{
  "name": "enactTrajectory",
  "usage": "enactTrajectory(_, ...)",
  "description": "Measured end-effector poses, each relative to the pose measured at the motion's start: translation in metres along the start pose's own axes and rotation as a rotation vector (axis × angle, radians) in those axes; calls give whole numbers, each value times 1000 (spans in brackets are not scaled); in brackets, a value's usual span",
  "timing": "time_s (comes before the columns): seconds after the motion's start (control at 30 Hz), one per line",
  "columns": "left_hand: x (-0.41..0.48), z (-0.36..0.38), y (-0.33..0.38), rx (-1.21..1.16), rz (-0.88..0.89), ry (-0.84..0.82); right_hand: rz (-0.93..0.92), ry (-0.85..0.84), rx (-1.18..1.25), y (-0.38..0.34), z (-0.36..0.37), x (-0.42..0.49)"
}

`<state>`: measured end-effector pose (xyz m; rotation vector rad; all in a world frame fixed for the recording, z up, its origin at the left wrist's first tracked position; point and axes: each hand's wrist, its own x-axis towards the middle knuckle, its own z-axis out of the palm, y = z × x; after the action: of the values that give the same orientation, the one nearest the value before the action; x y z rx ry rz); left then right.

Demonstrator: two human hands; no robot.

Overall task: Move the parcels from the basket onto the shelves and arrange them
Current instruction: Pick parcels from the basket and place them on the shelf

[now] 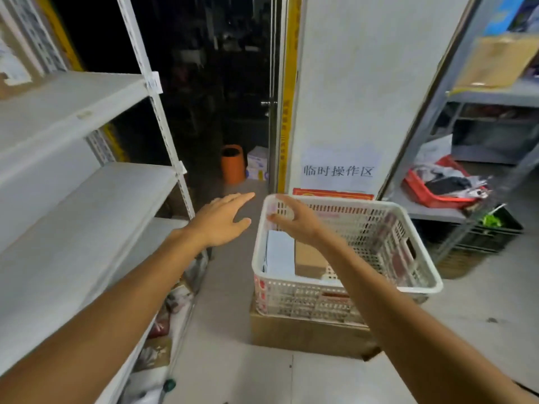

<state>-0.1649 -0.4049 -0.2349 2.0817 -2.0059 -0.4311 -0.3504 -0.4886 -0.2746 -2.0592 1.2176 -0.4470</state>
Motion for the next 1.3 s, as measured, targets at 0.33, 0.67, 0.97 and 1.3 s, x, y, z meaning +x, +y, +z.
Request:
enactTrajectory(0.33, 107, 137, 4, -135, 63, -235, 240, -3, 38, 131, -3, 12)
enactTrajectory(0.67, 224, 217, -26, -273, 44, -431, 499, -100, 84, 219, 2, 93)
enactTrajectory(0.97, 277, 297, -46, -236, -23, -579, 689, -179, 178, 302, 25, 132)
enactTrajectory(1.3, 331, 388, -54, -290, -178, -531, 736, -313, 223, 422, 62, 195)
